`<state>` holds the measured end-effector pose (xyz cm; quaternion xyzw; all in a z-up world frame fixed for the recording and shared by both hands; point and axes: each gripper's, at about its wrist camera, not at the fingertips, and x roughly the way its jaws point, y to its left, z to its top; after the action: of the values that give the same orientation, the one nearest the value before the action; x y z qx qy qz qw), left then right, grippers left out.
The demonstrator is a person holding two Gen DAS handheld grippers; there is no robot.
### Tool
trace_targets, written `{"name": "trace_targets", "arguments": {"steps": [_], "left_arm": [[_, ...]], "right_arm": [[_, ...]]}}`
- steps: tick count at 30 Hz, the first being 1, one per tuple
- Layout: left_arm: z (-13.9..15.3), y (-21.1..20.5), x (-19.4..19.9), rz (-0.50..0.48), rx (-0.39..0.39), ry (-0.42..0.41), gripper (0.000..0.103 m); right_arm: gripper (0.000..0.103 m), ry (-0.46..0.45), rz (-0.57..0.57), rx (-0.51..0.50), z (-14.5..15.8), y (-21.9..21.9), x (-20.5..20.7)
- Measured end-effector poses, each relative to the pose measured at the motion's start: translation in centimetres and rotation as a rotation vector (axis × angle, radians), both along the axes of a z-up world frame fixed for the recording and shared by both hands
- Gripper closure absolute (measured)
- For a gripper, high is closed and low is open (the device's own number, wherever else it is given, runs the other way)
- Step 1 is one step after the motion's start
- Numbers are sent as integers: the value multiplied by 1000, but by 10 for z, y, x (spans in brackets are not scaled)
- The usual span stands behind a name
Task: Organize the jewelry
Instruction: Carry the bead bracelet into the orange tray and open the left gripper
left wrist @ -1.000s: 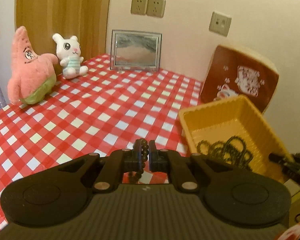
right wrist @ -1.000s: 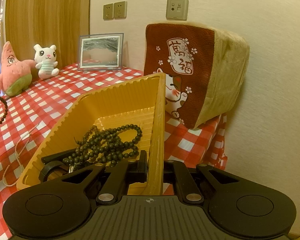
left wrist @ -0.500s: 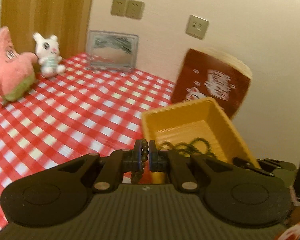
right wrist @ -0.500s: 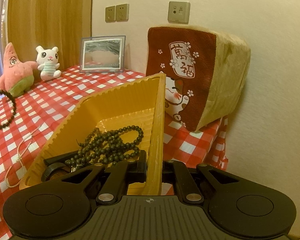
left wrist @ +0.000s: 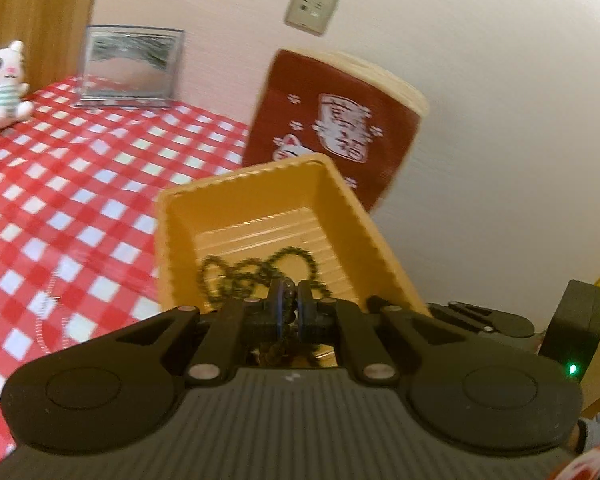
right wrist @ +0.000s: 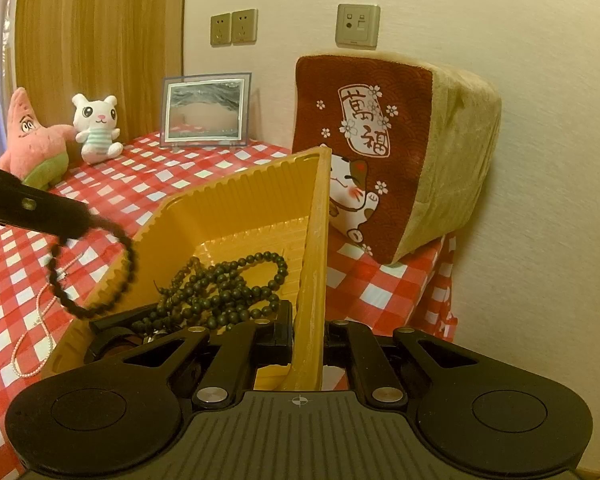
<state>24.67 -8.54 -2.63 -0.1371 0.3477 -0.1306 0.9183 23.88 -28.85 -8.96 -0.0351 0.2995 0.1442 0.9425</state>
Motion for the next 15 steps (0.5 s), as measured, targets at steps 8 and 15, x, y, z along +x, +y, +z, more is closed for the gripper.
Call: {"name": "trace_targets", "arguments": {"steps": [8, 15], "left_arm": [[-7, -19, 18, -36, 16, 8, 98], [-4, -25, 33, -43, 27, -7, 98]], "right_arm": [[95, -1, 0, 4, 1, 1, -1], [95, 0, 0, 7, 1, 1, 0]]}}
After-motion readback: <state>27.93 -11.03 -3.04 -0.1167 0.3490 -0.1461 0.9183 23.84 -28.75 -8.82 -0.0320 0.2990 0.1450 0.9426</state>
